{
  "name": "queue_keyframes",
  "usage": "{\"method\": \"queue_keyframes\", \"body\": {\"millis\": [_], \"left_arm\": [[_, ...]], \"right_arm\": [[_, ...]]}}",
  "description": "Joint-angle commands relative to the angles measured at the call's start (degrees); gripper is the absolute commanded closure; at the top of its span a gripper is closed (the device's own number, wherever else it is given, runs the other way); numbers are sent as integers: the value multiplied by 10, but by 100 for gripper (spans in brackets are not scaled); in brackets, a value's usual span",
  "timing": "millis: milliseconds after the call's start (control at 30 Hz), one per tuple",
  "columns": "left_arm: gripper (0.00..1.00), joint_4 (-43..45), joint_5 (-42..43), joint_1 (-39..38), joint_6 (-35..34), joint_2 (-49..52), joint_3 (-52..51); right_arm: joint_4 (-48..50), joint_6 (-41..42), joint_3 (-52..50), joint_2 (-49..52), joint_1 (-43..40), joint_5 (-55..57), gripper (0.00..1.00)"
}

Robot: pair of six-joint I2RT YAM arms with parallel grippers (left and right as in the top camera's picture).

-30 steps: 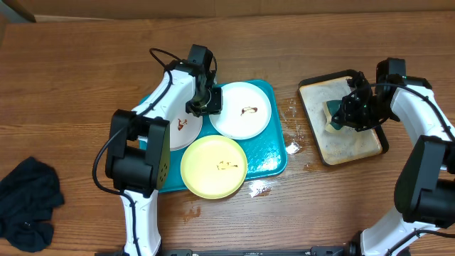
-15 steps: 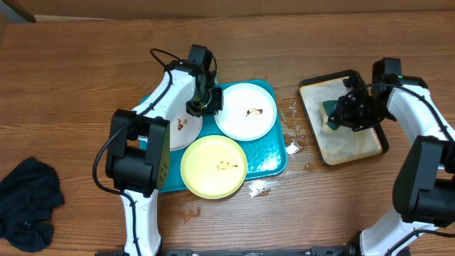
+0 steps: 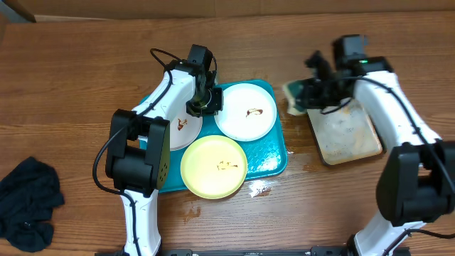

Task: Clean dirty plates on tray and stack at the side
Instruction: 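Carry the sponge with the right gripper onto the held white plate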

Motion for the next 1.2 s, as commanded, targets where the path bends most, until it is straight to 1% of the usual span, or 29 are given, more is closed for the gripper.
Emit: {"method": "queue_keyframes", "body": {"millis": [0, 167, 333, 500, 600, 700, 767, 867, 1033, 1167], "left_arm": [[96, -1, 5, -3, 1, 7, 9], [96, 1, 5, -9, -3, 7, 9], [96, 1, 5, -12, -6, 7, 9], [96, 1, 5, -12, -7, 7, 9], [96, 1, 5, -13, -9, 7, 9], [96, 0, 5, -13, -9, 7, 9], [96, 0, 7, -13, -10, 7, 9], [96, 0, 7, -14, -14, 7, 9], [96, 0, 7, -18, -14, 7, 9], [96, 0, 7, -24, -14, 7, 9]], "right_arm": [[33, 38, 14, -17, 42, -55, 96], [98, 89, 14, -17, 109, -67, 96], [146, 164, 14, -13, 159, -52, 96], [151, 247, 13, -1, 169, -5, 96], [139, 304, 13, 7, 169, 50, 96], [136, 339, 13, 19, 169, 77, 96], [136, 358, 13, 31, 169, 92, 96], [143, 363, 13, 62, 171, 88, 96], [162, 366, 13, 123, 180, 63, 96], [201, 375, 13, 146, 193, 28, 96]]}}
